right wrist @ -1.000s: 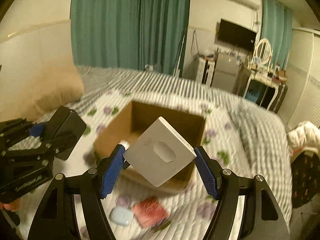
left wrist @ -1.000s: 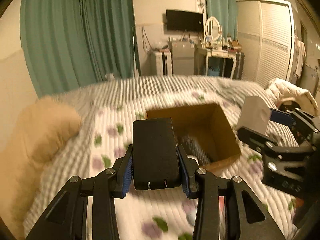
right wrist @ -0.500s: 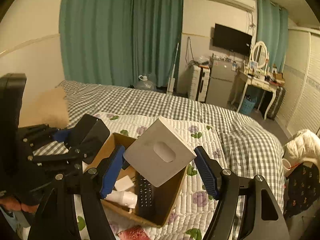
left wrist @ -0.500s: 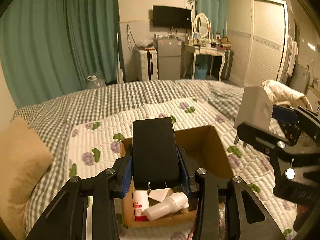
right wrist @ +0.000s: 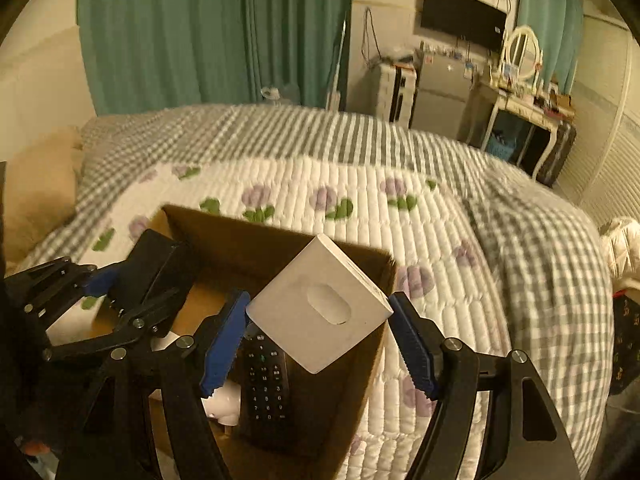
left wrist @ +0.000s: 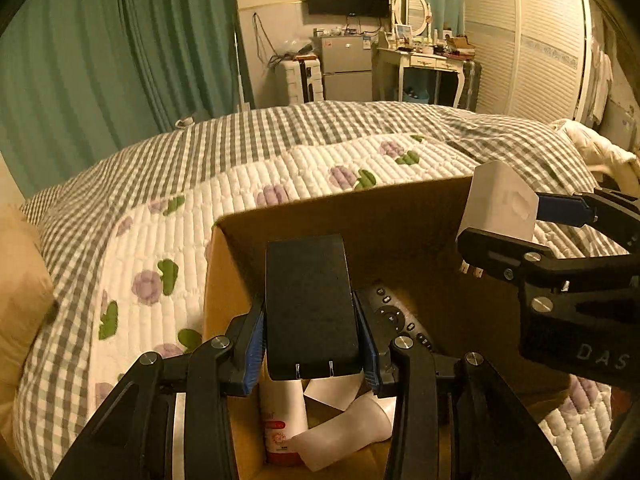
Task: Organize rigid objects
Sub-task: 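Lower the power bank and white charger into the box and release, then grasp the blue earbud case with left gripper while right grasps pink card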
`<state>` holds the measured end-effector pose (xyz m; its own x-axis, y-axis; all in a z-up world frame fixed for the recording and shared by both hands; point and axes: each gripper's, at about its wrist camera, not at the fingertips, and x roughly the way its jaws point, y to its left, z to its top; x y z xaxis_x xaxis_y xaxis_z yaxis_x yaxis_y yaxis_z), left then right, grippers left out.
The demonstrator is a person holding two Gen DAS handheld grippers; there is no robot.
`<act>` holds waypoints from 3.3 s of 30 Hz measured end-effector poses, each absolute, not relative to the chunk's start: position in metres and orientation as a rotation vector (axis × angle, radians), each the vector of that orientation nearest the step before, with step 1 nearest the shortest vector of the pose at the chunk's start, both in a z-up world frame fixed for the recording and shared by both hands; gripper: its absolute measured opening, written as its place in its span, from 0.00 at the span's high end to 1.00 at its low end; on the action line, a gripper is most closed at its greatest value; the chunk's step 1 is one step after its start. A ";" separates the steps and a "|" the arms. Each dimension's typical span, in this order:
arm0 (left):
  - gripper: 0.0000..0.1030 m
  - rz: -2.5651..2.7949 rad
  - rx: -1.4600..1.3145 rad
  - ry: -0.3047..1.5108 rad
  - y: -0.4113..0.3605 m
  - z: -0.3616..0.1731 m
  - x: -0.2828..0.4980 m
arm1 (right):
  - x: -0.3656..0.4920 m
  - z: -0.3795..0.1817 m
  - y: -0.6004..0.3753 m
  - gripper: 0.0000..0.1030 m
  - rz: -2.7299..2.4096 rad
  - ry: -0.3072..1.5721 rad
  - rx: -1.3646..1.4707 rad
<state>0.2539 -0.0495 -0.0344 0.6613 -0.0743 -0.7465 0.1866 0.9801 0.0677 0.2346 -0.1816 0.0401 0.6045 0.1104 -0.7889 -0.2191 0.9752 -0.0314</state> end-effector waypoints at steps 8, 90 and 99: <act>0.61 -0.128 0.138 0.874 -0.051 -0.047 0.260 | 0.240 0.034 -0.175 0.32 0.184 0.912 -0.148; 0.49 0.052 -0.065 0.990 -0.023 -0.113 0.075 | 0.121 -0.099 -0.127 0.14 0.578 1.353 -0.601; 0.49 0.044 -0.077 0.998 -0.018 -0.113 0.077 | 0.118 -0.105 -0.119 0.30 0.568 1.373 -0.614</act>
